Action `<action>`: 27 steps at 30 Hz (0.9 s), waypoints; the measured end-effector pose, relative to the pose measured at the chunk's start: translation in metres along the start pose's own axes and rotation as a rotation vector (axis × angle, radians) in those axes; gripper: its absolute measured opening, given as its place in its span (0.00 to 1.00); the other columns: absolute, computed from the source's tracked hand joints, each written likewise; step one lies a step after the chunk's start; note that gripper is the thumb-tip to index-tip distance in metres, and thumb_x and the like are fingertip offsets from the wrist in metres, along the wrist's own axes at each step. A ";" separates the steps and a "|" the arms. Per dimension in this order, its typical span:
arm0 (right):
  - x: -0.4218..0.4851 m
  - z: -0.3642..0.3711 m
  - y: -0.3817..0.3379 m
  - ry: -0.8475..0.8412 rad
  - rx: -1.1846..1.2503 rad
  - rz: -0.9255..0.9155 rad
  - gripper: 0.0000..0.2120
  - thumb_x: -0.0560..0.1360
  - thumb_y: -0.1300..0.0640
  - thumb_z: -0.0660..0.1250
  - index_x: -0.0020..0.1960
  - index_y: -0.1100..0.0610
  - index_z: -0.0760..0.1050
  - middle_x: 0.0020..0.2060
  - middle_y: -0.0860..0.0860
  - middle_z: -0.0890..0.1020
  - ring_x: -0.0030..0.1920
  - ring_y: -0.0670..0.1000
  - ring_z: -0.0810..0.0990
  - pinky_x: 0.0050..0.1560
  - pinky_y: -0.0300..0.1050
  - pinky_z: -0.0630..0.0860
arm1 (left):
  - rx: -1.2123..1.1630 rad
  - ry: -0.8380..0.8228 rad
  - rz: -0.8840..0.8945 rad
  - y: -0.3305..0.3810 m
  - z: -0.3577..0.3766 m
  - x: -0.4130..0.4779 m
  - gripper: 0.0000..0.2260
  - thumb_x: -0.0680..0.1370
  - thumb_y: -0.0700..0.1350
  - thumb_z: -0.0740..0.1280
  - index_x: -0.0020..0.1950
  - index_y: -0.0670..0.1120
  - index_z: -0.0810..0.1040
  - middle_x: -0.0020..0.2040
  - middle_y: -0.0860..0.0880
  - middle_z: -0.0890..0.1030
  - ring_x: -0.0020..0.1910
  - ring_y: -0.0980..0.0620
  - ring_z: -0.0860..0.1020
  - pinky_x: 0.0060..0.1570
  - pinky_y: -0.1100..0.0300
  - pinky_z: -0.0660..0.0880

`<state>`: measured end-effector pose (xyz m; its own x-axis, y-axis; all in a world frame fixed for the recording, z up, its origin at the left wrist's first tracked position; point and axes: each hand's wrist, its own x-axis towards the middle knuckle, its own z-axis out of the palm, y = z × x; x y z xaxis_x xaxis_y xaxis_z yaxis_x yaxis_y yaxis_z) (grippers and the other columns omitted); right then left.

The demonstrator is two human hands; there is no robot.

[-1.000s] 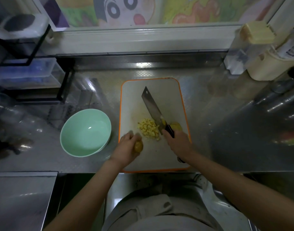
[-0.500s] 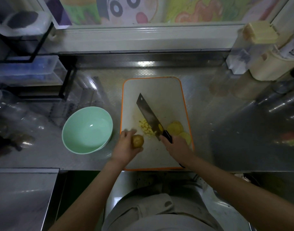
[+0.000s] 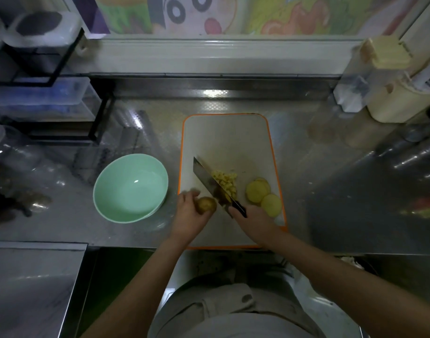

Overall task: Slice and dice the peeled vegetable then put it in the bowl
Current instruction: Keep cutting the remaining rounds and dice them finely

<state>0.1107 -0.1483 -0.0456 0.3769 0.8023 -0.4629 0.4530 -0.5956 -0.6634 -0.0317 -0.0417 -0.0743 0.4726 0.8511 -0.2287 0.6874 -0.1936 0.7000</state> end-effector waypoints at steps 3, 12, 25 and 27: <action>0.002 -0.002 0.001 0.014 -0.044 -0.012 0.21 0.80 0.47 0.58 0.31 0.55 0.64 0.26 0.48 0.67 0.26 0.46 0.66 0.26 0.39 0.59 | -0.100 0.047 -0.116 0.008 0.006 0.000 0.22 0.72 0.51 0.71 0.61 0.44 0.70 0.59 0.46 0.68 0.55 0.49 0.73 0.52 0.62 0.69; -0.001 -0.008 -0.009 0.002 -0.072 0.003 0.23 0.79 0.44 0.57 0.33 0.59 0.67 0.26 0.50 0.68 0.26 0.47 0.66 0.28 0.41 0.61 | -0.273 0.124 -0.217 0.000 0.022 0.009 0.09 0.74 0.48 0.69 0.50 0.45 0.77 0.53 0.44 0.73 0.47 0.51 0.73 0.48 0.61 0.69; -0.014 -0.036 -0.039 -0.169 -0.267 0.024 0.21 0.82 0.46 0.49 0.32 0.49 0.60 0.28 0.50 0.66 0.30 0.50 0.67 0.31 0.41 0.63 | -0.339 0.187 -0.129 -0.010 0.027 0.009 0.07 0.72 0.41 0.70 0.38 0.51 0.74 0.47 0.45 0.74 0.44 0.52 0.73 0.40 0.67 0.67; -0.016 -0.039 -0.041 -0.189 -0.228 0.059 0.22 0.81 0.43 0.48 0.33 0.52 0.62 0.30 0.50 0.68 0.30 0.47 0.66 0.32 0.37 0.63 | -0.336 0.195 -0.129 -0.012 0.027 0.010 0.07 0.73 0.41 0.70 0.39 0.51 0.73 0.47 0.45 0.74 0.43 0.53 0.73 0.40 0.67 0.67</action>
<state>0.1176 -0.1380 0.0117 0.2609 0.7464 -0.6122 0.6123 -0.6182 -0.4928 -0.0200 -0.0446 -0.1030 0.2583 0.9409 -0.2189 0.5009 0.0633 0.8632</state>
